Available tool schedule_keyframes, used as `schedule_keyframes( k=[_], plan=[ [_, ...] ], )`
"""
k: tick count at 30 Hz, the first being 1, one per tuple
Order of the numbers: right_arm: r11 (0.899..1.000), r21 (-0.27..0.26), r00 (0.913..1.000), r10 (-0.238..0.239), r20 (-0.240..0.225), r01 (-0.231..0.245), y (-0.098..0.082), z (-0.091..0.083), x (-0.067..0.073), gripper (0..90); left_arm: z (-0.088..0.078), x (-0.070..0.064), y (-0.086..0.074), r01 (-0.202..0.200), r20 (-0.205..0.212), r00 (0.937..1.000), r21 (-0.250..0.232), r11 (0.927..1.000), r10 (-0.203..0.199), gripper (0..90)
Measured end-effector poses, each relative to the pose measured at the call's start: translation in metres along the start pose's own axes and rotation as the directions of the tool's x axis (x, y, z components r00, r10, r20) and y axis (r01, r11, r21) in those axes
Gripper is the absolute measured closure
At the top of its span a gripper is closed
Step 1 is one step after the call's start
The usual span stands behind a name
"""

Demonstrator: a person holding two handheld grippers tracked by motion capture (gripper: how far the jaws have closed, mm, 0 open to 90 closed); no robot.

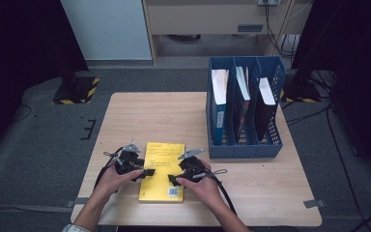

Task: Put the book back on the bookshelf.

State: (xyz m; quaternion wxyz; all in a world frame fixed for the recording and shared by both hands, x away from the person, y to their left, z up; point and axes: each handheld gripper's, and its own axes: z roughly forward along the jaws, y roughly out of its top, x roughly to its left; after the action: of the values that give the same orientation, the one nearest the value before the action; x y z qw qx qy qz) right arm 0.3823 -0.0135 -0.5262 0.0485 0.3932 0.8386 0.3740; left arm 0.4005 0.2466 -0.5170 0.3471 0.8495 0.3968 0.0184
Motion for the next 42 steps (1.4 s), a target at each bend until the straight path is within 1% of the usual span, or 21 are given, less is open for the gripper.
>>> schedule_keyframes(
  k=[2,3,6,7,8,9,13,15,16,17,18,19,20,24,28,29,32,33,36,40,42],
  plan=[
    [1.000,0.004,1.0000,0.003,0.000,-0.003,-0.001,-0.001,0.001,15.2,0.000,-0.001,0.000,-0.003,0.000,1.0000,0.000,1.0000,0.003,25.6],
    [1.000,-0.002,1.0000,-0.007,-0.002,0.007,-0.001,0.000,0.001,14.9,0.000,-0.001,0.000,-0.011,-0.003,0.9999,0.005,0.9999,0.011,25.6],
    [1.000,-0.008,0.9999,-0.013,-0.003,0.013,-0.001,0.001,0.001,13.5,-0.001,-0.002,0.000,0.001,-0.006,1.0000,0.004,1.0000,-0.001,27.1],
    [1.000,-0.005,1.0000,-0.008,-0.002,0.008,-0.002,0.000,0.002,13.4,-0.002,-0.003,0.000,0.012,-0.010,0.9999,-0.008,0.9999,-0.012,29.0],
    [1.000,-0.008,1.0000,-0.007,-0.001,0.007,-0.002,0.000,0.002,13.3,-0.002,-0.003,0.000,0.017,-0.009,0.9998,-0.015,0.9997,-0.017,33.7],
    [1.000,-0.008,1.0000,-0.007,-0.001,0.007,-0.002,0.000,0.002,13.3,-0.004,-0.003,0.000,0.017,-0.010,0.9998,-0.019,0.9997,-0.017,33.7],
    [1.000,-0.005,1.0000,-0.002,-0.001,0.002,-0.002,0.000,0.002,13.3,-0.010,-0.003,0.001,0.028,0.009,0.9996,-0.047,0.9985,-0.028,36.1],
    [1.000,-0.009,1.0000,0.001,0.001,-0.001,-0.003,0.000,0.003,13.3,-0.015,-0.004,0.003,0.031,0.044,0.9987,-0.072,0.9969,-0.027,37.7],
    [1.000,-0.009,1.0000,0.000,0.001,0.000,-0.003,0.000,0.003,13.3,-0.017,-0.005,0.004,0.030,0.062,0.9978,-0.075,0.9967,-0.026,38.9],
    [1.000,-0.010,1.0000,0.003,-0.001,-0.003,-0.003,0.000,0.002,13.2,-0.018,-0.009,0.004,0.013,0.084,0.9965,-0.057,0.9983,-0.008,40.2],
    [1.000,-0.010,1.0000,0.003,-0.001,-0.003,-0.003,0.000,0.002,13.2,-0.018,-0.009,0.004,0.013,0.084,0.9965,-0.057,0.9983,-0.008,40.1],
    [1.000,-0.018,1.0000,-0.005,-0.007,0.005,-0.003,0.000,0.001,13.2,-0.016,-0.012,0.003,-0.013,0.068,0.9976,-0.032,0.9994,0.015,39.8],
    [1.000,-0.018,1.0000,-0.005,-0.007,0.005,-0.003,0.000,0.001,13.2,-0.016,-0.013,0.002,-0.023,0.062,0.9978,-0.019,0.9996,0.024,39.8],
    [1.000,-0.020,1.0000,-0.008,-0.005,0.008,-0.003,0.001,0.001,13.2,-0.015,-0.016,0.000,-0.040,0.073,0.9965,0.004,0.9992,0.040,39.8],
    [1.000,-0.018,0.9999,0.000,-0.013,0.000,-0.003,0.000,0.001,13.0,-0.022,-0.016,0.004,-0.019,0.116,0.9930,-0.047,0.9987,0.025,41.1],
    [1.000,-0.018,0.9999,0.000,-0.013,0.000,-0.003,0.000,0.001,13.0,-0.022,-0.016,0.005,-0.021,0.119,0.9926,-0.051,0.9985,0.027,41.1],
    [1.000,-0.020,0.9999,0.003,-0.016,-0.003,-0.003,0.000,0.000,12.9,-0.018,-0.018,0.011,-0.047,0.101,0.9937,-0.024,0.9986,0.049,41.4],
    [1.000,-0.021,0.9999,0.003,-0.015,-0.003,-0.003,0.000,0.001,12.8,-0.015,-0.018,0.012,-0.052,0.104,0.9932,-0.012,0.9986,0.053,40.8],
    [1.000,-0.022,0.9998,0.007,-0.018,-0.008,-0.004,0.000,0.000,12.8,-0.012,-0.018,0.015,-0.056,0.117,0.9916,-0.001,0.9984,0.056,40.2],
    [1.000,-0.027,0.9998,0.008,-0.016,-0.008,-0.004,0.000,0.000,12.6,-0.011,-0.016,0.016,-0.063,0.131,0.9896,0.024,0.9977,0.059,37.8],
    [1.000,-0.028,0.9999,0.007,-0.015,-0.007,-0.004,0.000,0.000,12.6,-0.010,-0.017,0.016,-0.066,0.129,0.9897,0.019,0.9976,0.063,37.6]
  ],
)
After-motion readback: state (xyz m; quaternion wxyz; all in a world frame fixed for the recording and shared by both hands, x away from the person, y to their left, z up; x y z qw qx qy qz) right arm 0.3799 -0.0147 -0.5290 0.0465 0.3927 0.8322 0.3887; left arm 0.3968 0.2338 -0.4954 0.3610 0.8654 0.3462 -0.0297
